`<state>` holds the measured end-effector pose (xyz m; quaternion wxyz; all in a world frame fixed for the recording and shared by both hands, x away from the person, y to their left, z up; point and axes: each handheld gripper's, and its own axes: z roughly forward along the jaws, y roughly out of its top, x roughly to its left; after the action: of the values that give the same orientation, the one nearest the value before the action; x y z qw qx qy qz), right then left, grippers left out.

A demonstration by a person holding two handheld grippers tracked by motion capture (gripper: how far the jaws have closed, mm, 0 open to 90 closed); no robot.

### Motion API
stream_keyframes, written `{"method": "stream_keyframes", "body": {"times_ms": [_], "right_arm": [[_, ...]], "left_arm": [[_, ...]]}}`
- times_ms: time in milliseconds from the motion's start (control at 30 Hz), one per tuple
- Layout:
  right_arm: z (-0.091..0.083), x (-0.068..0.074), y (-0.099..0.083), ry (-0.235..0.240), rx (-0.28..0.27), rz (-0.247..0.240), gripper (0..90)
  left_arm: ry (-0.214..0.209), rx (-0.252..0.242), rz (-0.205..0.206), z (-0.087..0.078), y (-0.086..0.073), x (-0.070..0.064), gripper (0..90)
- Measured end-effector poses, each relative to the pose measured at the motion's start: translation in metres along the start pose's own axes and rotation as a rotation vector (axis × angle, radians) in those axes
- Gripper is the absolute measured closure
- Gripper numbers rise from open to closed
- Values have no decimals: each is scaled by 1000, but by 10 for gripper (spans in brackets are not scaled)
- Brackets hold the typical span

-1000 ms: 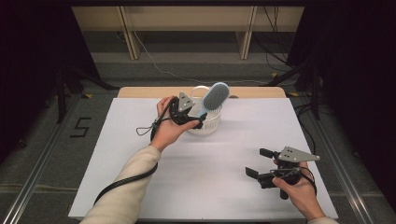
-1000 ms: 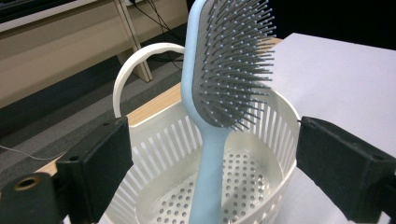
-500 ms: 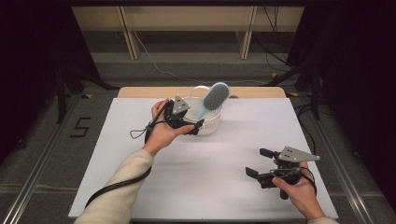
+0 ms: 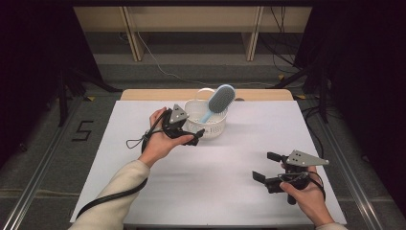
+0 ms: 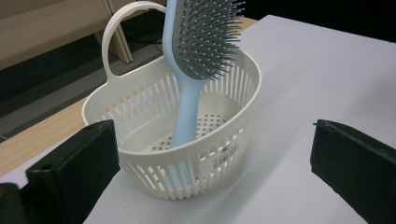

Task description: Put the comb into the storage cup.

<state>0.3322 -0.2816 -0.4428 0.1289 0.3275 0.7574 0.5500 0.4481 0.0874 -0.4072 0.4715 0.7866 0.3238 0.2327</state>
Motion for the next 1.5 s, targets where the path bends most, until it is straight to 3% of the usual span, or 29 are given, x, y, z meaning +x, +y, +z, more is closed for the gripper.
{"method": "stream_keyframes", "body": {"times_ms": [367,700,1100,1500], "right_arm": [[0,0,0,-1,3,-2,36],[-2,0,1,-4,-6,5,36],[-2,-1,1,-5,-9,6,36],[-2,-1,1,-1,-12,7,36]], "left_arm": [[-27,10,-15,-18,-9,1,0],[-44,10,1,-32,-12,-2,0],[-23,20,-3,-57,-27,3,0],[-1,49,3,-71,-45,4,0]]}}
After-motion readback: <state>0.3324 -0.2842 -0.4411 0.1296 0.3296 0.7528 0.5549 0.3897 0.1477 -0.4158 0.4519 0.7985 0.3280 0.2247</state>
